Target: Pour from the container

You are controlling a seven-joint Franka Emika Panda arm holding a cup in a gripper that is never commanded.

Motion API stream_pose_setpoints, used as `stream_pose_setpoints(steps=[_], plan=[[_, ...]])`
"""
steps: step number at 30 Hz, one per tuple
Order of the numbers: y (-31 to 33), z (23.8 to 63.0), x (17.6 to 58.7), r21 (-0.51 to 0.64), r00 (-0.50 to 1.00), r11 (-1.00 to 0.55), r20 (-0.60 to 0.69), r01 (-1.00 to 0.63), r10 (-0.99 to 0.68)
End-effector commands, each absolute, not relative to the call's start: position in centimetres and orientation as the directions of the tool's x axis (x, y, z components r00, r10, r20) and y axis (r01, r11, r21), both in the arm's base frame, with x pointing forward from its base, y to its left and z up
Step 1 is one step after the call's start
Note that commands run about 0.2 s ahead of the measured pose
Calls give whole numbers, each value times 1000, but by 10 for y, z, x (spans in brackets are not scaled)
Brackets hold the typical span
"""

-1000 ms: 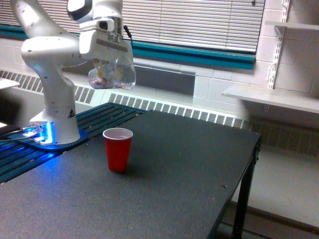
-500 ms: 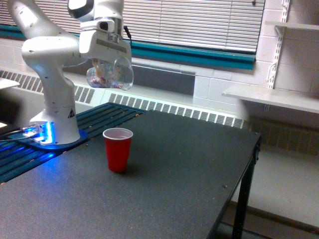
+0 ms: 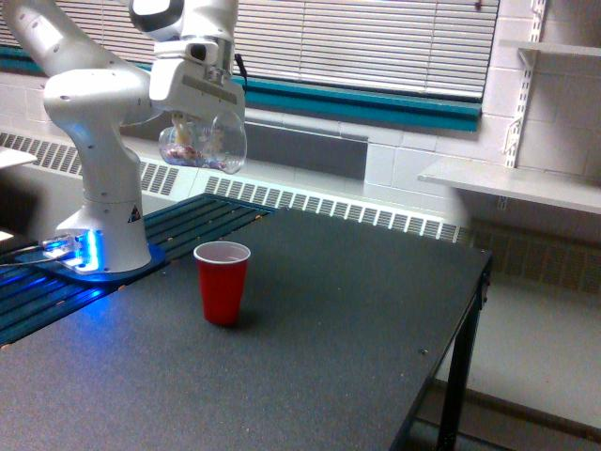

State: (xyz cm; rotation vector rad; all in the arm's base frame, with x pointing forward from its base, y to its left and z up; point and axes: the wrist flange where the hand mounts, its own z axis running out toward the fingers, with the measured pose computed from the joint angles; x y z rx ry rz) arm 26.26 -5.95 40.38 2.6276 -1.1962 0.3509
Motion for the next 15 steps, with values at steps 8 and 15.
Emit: stream_pose_setpoints(steps=[8, 15], plan=[[-56, 375, 256, 156, 609, -590, 271, -792, -746], [-53, 363, 258, 180, 624, -598, 248, -781, -741]])
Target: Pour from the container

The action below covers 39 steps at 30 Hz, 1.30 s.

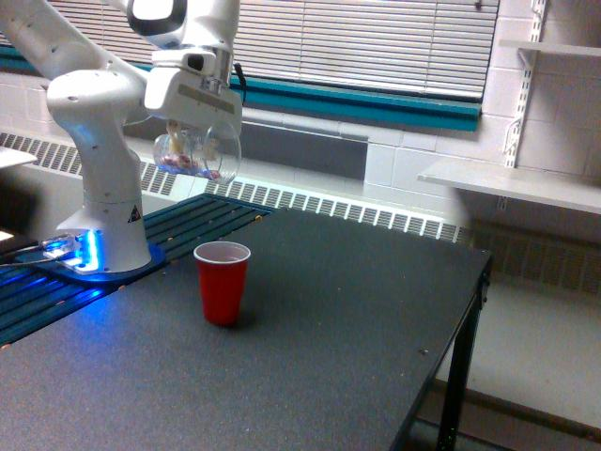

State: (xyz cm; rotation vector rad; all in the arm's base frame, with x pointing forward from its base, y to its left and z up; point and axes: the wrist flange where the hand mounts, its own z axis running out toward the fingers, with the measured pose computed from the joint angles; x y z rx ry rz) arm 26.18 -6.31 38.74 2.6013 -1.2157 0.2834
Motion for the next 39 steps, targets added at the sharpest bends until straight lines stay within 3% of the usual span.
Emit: stream_pose_setpoints(steps=[1, 39], plan=[[-52, 362, 258, 184, 625, -598, 246, -780, -741], [-33, 331, 250, 333, 690, -614, 194, -715, -698]])
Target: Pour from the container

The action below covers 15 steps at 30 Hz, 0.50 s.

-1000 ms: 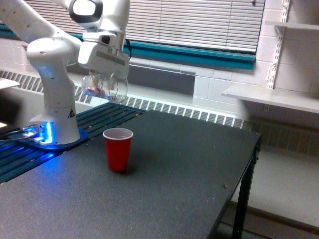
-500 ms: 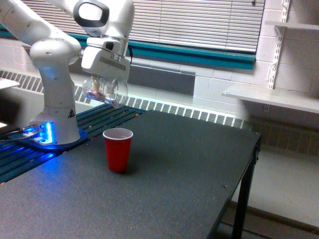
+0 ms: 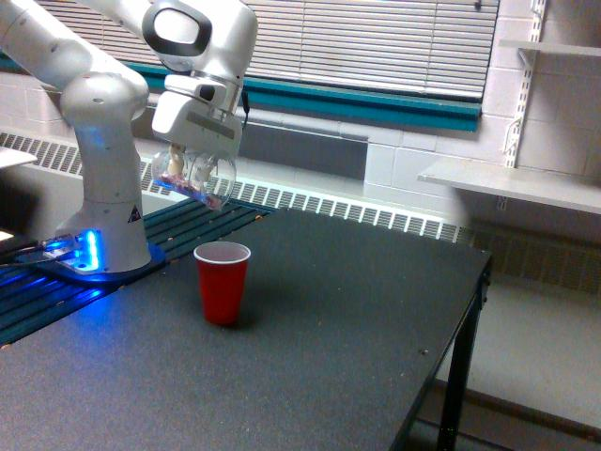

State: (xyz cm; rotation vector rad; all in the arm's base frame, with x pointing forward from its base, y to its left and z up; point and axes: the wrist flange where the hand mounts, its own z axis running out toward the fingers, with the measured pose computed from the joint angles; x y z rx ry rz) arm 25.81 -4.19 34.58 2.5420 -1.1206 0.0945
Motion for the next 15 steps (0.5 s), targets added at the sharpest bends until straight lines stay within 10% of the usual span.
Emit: stream_pose_setpoints(steps=[1, 15], plan=[[-32, 330, 249, 336, 692, -616, 193, -713, -695], [-25, 321, 248, 376, 718, -629, 170, -680, -675]])
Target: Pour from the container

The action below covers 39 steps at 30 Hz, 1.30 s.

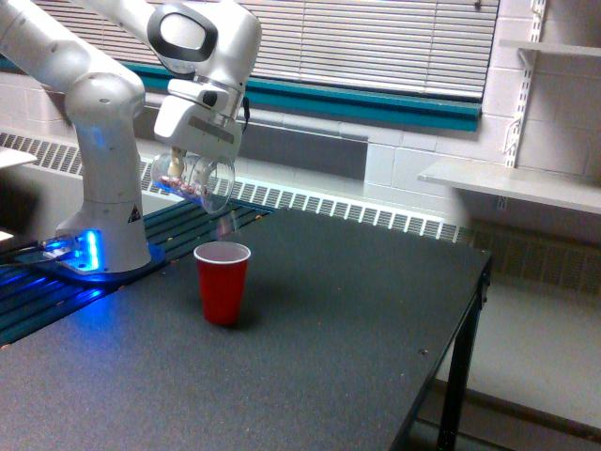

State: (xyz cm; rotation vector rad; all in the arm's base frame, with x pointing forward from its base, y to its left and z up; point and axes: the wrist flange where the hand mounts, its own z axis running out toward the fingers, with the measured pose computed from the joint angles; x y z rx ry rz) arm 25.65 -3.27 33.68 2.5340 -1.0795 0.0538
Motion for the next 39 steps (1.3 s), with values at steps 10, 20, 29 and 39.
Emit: stream_pose_setpoints(steps=[10, 20, 29, 39], plan=[[-25, 316, 246, 404, 725, -624, 168, -669, -668], [-27, 313, 245, 425, 729, -620, 161, -660, -666], [-28, 310, 244, 437, 735, -621, 155, -651, -660], [-29, 307, 244, 446, 737, -620, 149, -646, -660]])
